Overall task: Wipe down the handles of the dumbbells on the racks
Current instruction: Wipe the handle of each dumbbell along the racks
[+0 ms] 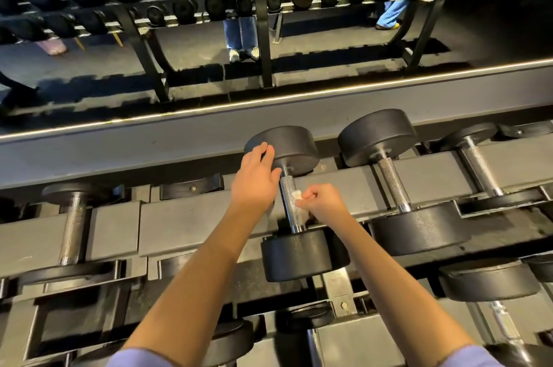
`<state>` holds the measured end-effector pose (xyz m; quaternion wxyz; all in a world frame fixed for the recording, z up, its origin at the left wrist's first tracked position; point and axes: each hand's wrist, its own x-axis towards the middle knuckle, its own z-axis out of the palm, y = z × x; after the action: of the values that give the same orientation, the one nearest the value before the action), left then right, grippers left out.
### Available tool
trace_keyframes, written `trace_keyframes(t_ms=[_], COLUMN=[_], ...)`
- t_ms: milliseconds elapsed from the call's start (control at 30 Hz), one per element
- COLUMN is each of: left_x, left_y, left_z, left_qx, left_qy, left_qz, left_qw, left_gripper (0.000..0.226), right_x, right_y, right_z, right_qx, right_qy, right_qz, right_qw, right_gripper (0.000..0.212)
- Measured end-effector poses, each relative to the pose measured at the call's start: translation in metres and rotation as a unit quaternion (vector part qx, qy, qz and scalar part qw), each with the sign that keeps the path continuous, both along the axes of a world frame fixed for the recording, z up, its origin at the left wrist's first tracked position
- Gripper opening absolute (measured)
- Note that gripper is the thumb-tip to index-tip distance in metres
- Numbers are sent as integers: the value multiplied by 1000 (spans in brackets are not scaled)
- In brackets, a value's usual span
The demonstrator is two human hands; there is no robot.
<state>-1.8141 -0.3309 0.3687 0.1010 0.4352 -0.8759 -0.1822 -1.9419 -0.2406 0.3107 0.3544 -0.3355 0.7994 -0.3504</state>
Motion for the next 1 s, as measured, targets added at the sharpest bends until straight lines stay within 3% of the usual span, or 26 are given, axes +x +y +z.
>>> trace_keyframes(t_ms=[100,167,367,500,633,767,867,1000], left_x=[-5,-10,-32,-53,-90,-130,-151,-158], left_y=[2,2,7,12,20,29,32,37], left_z=[1,3,6,0,-2,4,0,-15], left_qx=[-12,-43,-115,-162,-96,-7,13,70], left_qy=[-7,-43,-67,-112,-52,14,-1,0], left_qz=[8,10,29,-54,-171,-217,-232,-206], left_qw=[1000,998,991,979,979,976,973,976], left_gripper=[53,52,47,57,54,59,59,62], right_x=[-2,-1,-15,-54,-94,-134,-152,-158], right_y=[11,14,35,54,69,76,74,65], right_z=[7,10,12,26,37,36,24,14], right_qx=[64,57,-50,-69,-53,11,86,84], right_qy=[23,31,26,147,239,285,260,230], right_qz=[74,85,-58,-110,-144,-166,-124,-114], right_qw=[995,994,997,981,959,944,954,963], right_gripper=[25,18,10,12,11,12,9,11])
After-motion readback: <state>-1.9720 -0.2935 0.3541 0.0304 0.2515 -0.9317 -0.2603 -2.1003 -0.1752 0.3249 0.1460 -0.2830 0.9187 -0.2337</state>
